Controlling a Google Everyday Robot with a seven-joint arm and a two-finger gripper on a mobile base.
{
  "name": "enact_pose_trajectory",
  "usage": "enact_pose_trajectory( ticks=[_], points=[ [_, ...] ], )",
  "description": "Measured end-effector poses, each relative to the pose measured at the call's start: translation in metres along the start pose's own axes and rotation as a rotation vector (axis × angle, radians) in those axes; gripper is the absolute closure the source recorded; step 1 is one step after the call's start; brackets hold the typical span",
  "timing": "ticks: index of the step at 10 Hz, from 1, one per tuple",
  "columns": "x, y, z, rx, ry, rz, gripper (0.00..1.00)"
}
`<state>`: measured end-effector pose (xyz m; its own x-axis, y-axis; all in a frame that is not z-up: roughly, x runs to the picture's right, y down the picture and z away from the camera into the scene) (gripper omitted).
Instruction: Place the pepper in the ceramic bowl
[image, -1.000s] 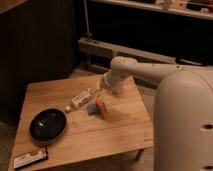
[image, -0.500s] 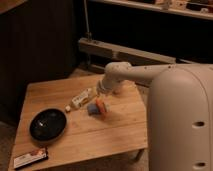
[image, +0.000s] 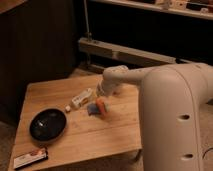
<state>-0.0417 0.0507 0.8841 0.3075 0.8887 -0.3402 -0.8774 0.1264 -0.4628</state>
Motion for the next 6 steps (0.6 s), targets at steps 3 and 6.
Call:
enact_pose_trajectory(
  ticks=[3,6],
  points=[
    [0.003,0.001,0.013,0.005,0.019,-0.018,0.32],
    [0.009,0.0,0.02,0.011,0.029,-0.026,0.32]
  ],
)
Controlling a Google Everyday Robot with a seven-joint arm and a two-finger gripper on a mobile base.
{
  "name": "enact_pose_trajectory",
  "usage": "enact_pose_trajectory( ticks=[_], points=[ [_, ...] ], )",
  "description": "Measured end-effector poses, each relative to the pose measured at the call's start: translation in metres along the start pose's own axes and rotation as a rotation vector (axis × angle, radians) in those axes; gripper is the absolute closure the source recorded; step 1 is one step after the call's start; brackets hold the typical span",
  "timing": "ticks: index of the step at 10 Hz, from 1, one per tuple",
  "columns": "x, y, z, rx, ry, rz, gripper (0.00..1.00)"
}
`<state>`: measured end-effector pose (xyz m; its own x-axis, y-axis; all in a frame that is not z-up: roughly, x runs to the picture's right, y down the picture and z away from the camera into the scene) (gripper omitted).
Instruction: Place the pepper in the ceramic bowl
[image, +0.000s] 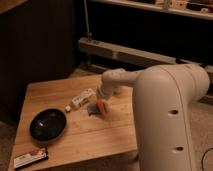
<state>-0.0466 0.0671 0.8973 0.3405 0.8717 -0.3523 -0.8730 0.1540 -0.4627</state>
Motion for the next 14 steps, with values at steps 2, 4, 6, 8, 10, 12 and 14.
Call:
enact_pose_trajectory(
  ticks=[2,4,6,8,10,12,14],
  points=[
    [0.005,0.001,0.002,0.011,0.006,-0.001,0.32],
    [0.006,0.003,0.002,0.022,0.008,-0.01,0.47],
    [0.007,0.01,0.001,0.028,0.015,-0.027,0.65],
    [0.008,0.014,0.004,0.044,0.032,-0.045,0.88],
    [0.006,0.017,0.009,0.057,0.055,-0.055,1.0],
    [0.005,0.018,0.011,0.057,0.061,-0.057,1.0],
    [-0.003,0.033,-0.004,0.029,0.025,-0.089,1.0]
  ],
)
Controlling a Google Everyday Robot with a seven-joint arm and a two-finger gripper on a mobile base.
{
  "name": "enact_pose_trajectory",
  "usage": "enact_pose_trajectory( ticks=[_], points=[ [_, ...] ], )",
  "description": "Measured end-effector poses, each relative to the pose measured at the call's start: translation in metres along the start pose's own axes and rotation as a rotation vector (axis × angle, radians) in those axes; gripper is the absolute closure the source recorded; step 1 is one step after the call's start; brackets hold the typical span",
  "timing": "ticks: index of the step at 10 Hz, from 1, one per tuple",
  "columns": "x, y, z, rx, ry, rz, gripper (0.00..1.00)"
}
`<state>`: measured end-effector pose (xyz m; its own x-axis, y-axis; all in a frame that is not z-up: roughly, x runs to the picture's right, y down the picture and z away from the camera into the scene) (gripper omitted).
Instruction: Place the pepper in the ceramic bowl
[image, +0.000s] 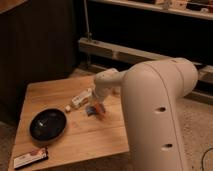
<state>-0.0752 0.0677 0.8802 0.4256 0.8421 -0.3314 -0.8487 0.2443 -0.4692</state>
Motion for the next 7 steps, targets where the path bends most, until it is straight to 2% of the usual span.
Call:
enact_pose_trajectory(
  ticks=[2,4,5,6,7],
  points=[
    [-0.008,0.025,-0.027,-0.021,-0.05,-0.055,1.0],
    [-0.017,0.076,-0.071,-0.064,-0.1,-0.165,1.0],
    [-0.017,0.101,-0.082,-0.087,-0.104,-0.212,1.0],
    [-0.015,0.139,-0.092,-0.124,-0.1,-0.285,1.0],
    [-0.012,0.164,-0.096,-0.15,-0.093,-0.341,1.0]
  ],
)
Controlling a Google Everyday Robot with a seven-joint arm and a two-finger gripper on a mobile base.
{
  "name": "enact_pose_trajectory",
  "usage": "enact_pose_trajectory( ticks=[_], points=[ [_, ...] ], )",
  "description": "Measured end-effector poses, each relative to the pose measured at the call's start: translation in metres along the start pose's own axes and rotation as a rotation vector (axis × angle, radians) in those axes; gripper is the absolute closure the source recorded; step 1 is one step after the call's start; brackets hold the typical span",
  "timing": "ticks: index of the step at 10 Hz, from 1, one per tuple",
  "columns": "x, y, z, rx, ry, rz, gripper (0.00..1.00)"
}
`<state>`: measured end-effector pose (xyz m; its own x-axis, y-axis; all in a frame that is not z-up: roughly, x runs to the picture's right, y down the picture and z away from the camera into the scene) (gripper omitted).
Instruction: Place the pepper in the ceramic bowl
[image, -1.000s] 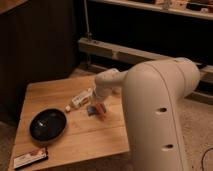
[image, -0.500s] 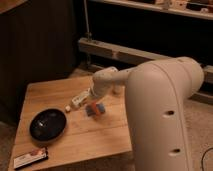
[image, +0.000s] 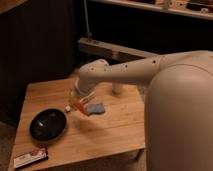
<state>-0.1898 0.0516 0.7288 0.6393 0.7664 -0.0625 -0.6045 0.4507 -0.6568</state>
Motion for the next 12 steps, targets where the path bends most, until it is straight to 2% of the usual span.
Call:
enact_pose_trajectory(
  ticks=[2,3,4,5,6,9,10,12],
  points=[
    [-0.006,0.048,0.013,-0.061,0.017,-0.111,0.99],
    [-0.008,0.076,0.03,-0.094,0.03,-0.187,0.9],
    [-0.007,0.092,0.046,-0.111,0.042,-0.233,0.81],
    [-0.005,0.1,0.062,-0.12,0.056,-0.263,0.73],
    [-0.003,0.108,0.094,-0.135,0.078,-0.314,0.6],
    [0.006,0.111,0.145,-0.147,0.091,-0.368,0.35],
    [0.005,0.114,0.157,-0.145,0.079,-0.379,0.3],
    [0.0,0.113,0.166,-0.147,0.048,-0.371,0.29]
  ],
)
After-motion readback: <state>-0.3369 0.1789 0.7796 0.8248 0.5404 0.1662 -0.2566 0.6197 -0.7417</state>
